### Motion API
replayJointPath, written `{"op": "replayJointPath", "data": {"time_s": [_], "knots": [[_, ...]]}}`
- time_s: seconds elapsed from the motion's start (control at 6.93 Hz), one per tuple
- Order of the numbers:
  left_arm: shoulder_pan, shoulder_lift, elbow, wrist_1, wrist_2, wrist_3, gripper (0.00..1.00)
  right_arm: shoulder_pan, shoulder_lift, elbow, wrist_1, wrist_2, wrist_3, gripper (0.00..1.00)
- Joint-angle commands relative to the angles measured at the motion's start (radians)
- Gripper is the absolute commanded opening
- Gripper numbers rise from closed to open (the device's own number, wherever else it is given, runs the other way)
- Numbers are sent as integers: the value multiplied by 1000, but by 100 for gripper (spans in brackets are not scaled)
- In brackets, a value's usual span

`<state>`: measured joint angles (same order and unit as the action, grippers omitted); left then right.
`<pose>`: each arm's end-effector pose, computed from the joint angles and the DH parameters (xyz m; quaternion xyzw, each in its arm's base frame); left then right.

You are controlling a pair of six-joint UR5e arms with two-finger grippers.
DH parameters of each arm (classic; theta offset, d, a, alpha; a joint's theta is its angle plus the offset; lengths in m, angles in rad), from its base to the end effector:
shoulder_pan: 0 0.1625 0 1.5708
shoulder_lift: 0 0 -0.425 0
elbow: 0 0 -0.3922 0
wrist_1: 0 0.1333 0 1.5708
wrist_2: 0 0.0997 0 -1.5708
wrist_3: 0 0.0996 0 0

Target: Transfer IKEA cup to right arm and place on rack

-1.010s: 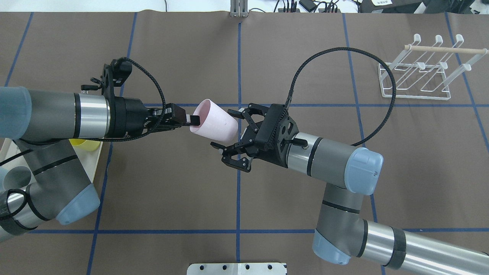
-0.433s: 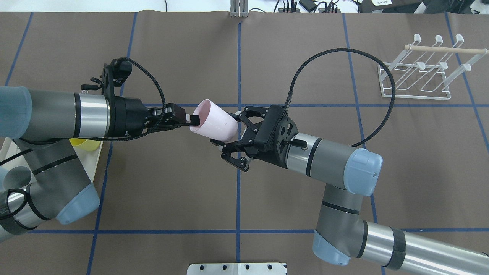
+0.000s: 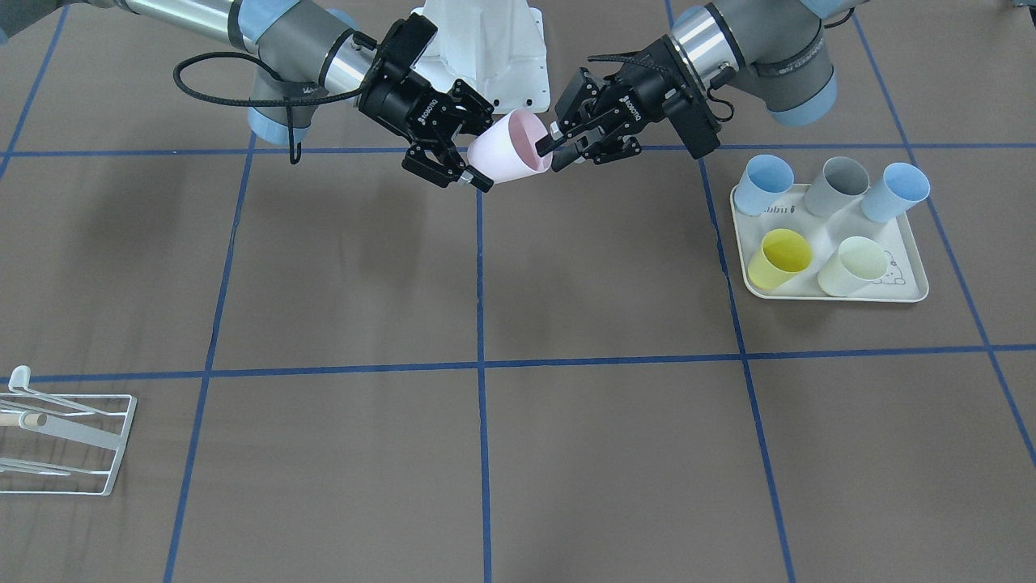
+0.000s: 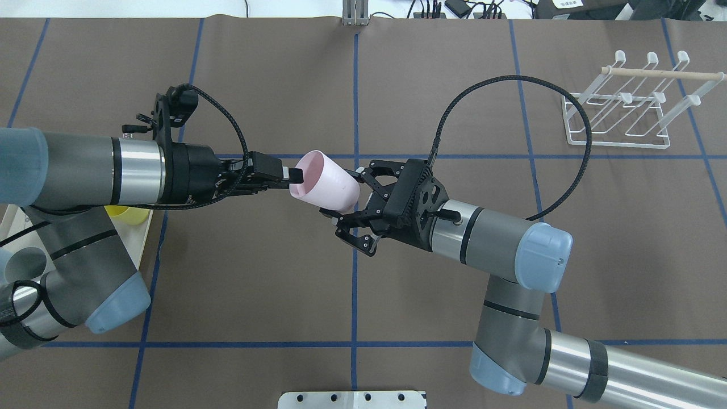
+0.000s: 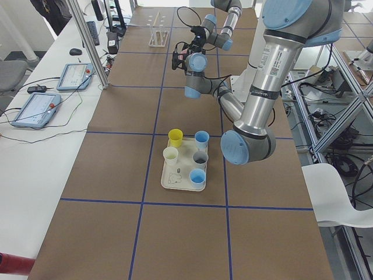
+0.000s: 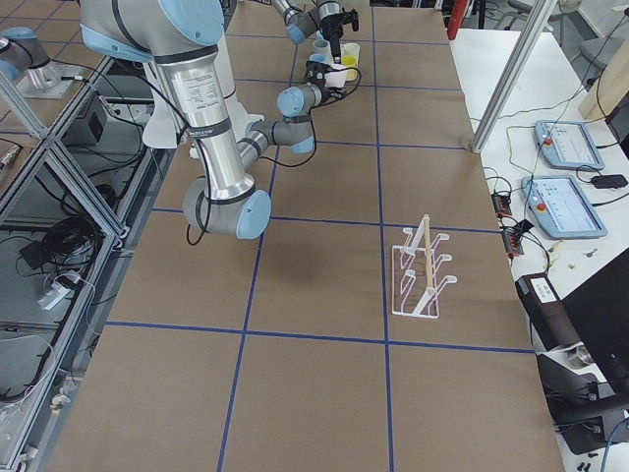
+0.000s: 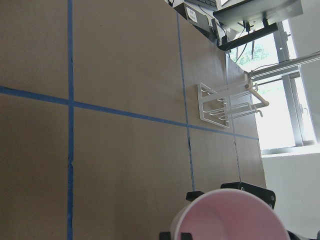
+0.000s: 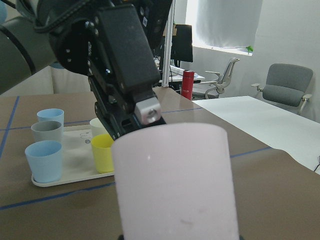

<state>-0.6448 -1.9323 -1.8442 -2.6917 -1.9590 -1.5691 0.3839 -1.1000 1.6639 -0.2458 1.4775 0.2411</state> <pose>0.3728 -0.4000 0.2125 0.1230 0.7550 -0.0573 0.6415 -0.4911 -0.3522 0.2059 0.6295 -0.5093 -0.2331 0.5385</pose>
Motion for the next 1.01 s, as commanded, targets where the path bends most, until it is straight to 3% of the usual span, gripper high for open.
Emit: {"op": "replayJointPath", "data": {"time_s": [0.0, 0.29, 0.43, 0.72, 0.87], "knots": [[-42, -2, -3, 10, 0, 23, 100, 1, -3, 0, -1, 0, 1, 9], [-155, 25, -10, 132, -95, 155, 100, 13, -29, 29, -64, 0, 1, 0], [-209, 65, -27, 218, -109, 278, 100, 36, -50, 92, -207, 0, 1, 0], [-323, 230, -67, 289, -127, 619, 100, 137, -54, 266, -642, 3, -2, 0], [-426, 304, -67, 290, -199, 775, 100, 197, -46, 319, -820, 4, -64, 0]]}}
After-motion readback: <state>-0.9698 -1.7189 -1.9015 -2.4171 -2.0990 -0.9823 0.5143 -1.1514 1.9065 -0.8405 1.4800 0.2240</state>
